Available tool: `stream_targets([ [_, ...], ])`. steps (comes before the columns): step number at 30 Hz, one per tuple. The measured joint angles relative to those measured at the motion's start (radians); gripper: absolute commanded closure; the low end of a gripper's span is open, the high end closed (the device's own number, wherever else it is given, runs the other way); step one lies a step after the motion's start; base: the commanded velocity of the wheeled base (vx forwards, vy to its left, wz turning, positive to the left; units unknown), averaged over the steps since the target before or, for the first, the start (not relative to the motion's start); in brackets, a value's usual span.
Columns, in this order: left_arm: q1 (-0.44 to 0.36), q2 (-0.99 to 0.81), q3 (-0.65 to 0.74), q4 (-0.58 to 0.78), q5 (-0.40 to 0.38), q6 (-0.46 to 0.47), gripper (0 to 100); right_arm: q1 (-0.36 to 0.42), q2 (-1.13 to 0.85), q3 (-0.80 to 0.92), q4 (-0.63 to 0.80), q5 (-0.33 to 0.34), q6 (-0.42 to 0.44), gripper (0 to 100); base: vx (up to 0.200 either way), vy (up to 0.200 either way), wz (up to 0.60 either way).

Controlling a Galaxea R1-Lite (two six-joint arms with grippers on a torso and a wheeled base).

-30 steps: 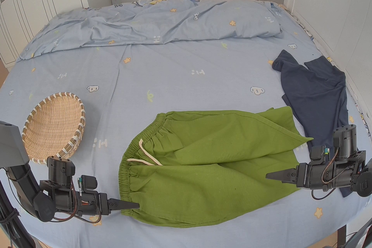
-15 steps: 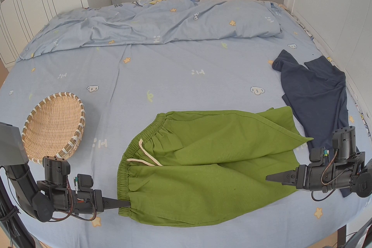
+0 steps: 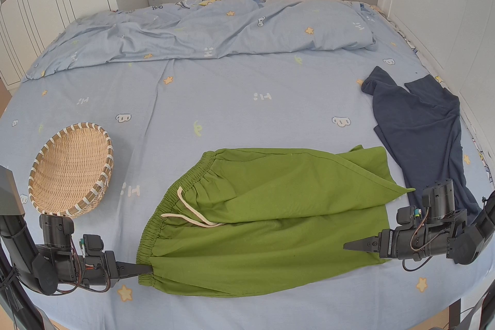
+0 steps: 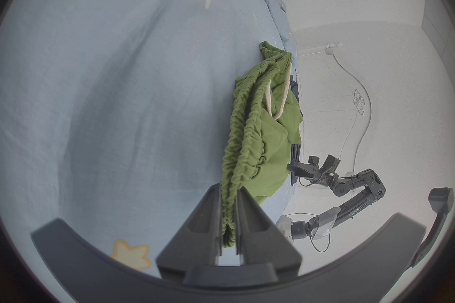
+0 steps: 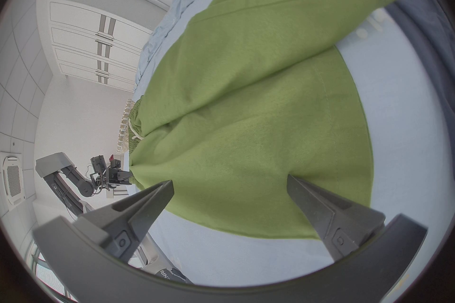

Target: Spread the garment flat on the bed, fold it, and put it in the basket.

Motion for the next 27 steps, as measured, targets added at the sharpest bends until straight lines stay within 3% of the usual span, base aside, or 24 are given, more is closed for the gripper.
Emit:
stream_targets([
  [15,0.056,0.006,0.005,-0.027,-0.003,0.008,100,-0.118,0.006,0.034,-0.003,0.005,0.000,0,0.000,0.000,0.00],
  [27,0.066,0.006,0.018,-0.030,0.002,0.035,100,-0.135,-0.120,0.073,0.076,0.001,0.002,0,0.000,0.000,0.00],
])
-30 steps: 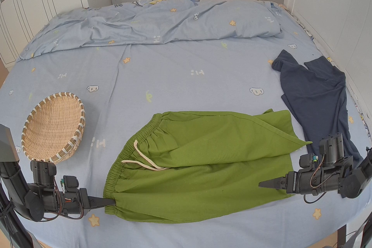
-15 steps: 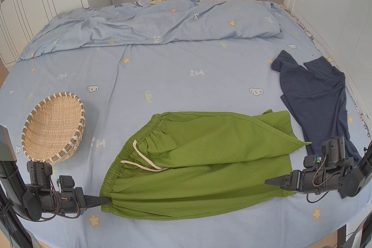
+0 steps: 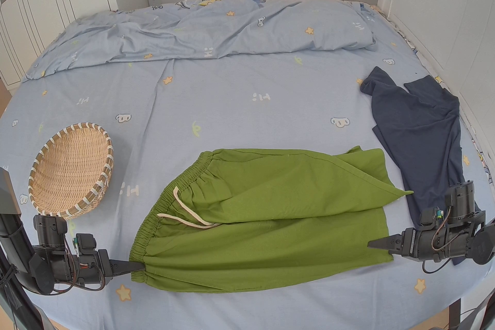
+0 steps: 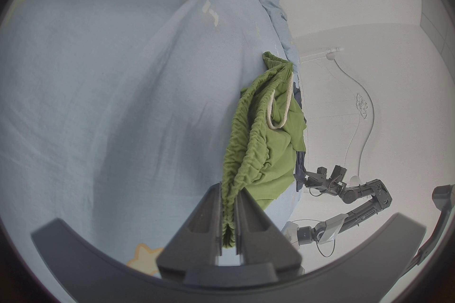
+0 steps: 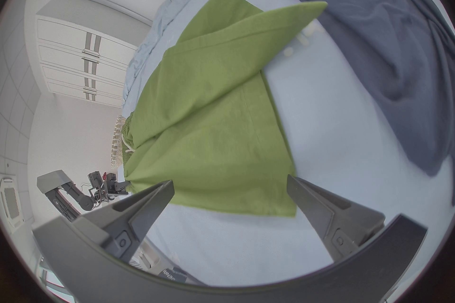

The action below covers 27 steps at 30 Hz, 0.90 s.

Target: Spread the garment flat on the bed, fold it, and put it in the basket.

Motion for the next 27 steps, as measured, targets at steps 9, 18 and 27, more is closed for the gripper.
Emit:
stream_targets([
  [9,0.000,0.000,0.007,0.000,-0.004,0.016,100,-0.042,-0.114,0.006,0.123,0.099,-0.003,0,0.000,0.000,0.00],
  [18,-0.001,0.000,0.017,-0.021,-0.005,0.018,100,-0.090,-0.071,0.018,0.123,0.113,-0.074,0,0.000,0.000,0.00],
  [27,-0.003,0.001,0.024,-0.035,-0.005,0.018,100,-0.147,0.019,0.009,0.117,0.191,-0.138,0,0.000,0.000,0.00],
])
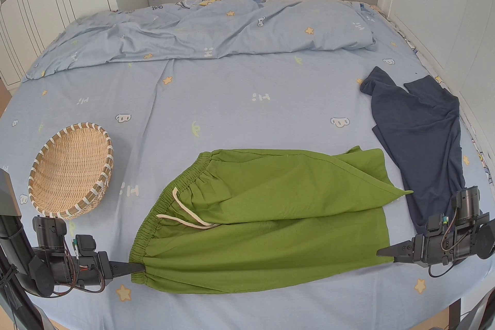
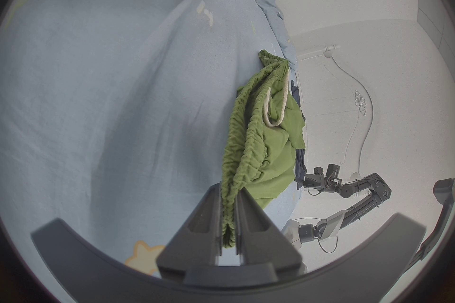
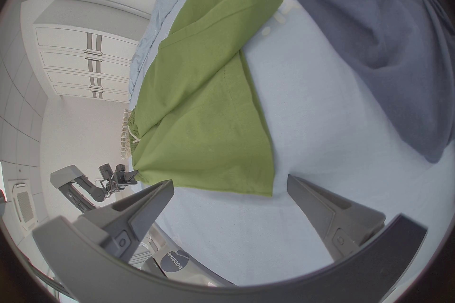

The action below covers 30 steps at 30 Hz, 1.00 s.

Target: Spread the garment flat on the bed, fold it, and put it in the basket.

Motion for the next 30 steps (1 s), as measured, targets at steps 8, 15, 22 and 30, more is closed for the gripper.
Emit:
stream_targets([
  [8,-0.001,0.001,0.000,0.000,0.000,-0.001,100,-0.001,0.050,-0.028,0.001,0.069,0.008,0,0.000,0.000,0.00],
  [15,0.000,0.001,0.001,0.000,0.000,-0.001,100,0.003,0.096,-0.049,0.003,0.086,0.010,0,0.000,0.000,0.00],
  [22,0.000,0.001,0.002,0.000,0.000,-0.001,100,0.001,0.124,-0.082,0.007,0.114,0.046,0,0.000,0.000,0.00],
  [30,-0.001,0.003,0.000,0.000,0.000,-0.001,100,-0.015,0.138,-0.120,0.006,0.176,0.090,0,0.000,0.000,0.00],
])
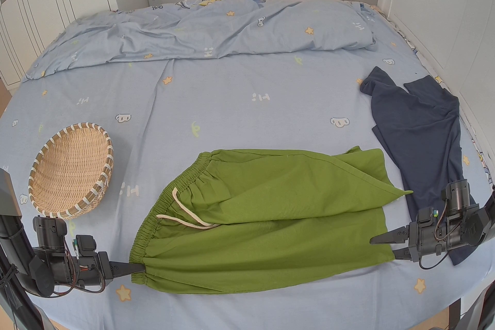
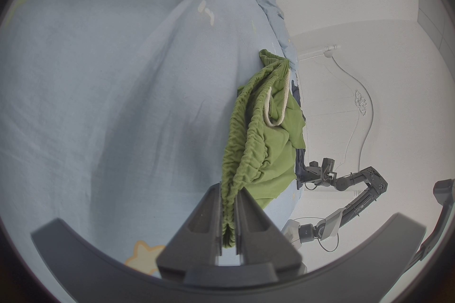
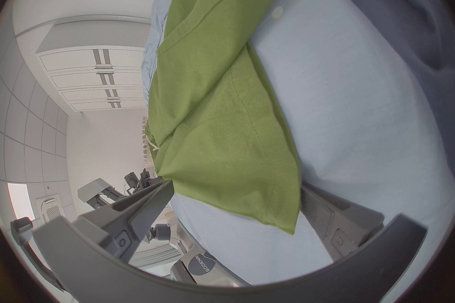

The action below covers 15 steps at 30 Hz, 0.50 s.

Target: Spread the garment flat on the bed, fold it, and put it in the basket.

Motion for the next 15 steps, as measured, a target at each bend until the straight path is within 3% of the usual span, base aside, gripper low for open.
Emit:
stream_targets([
  [9,0.003,0.010,-0.001,-0.001,0.000,0.001,100,-0.019,0.009,-0.006,0.000,0.003,0.002,0,0.000,0.000,0.00],
  [10,0.003,0.011,-0.001,-0.001,0.000,0.001,100,-0.021,0.010,-0.006,0.000,0.003,0.002,100,0.000,0.000,0.00],
  [15,0.003,0.013,-0.001,-0.001,0.000,0.001,100,-0.027,0.014,-0.006,0.000,-0.004,0.002,100,0.000,0.000,0.00],
])
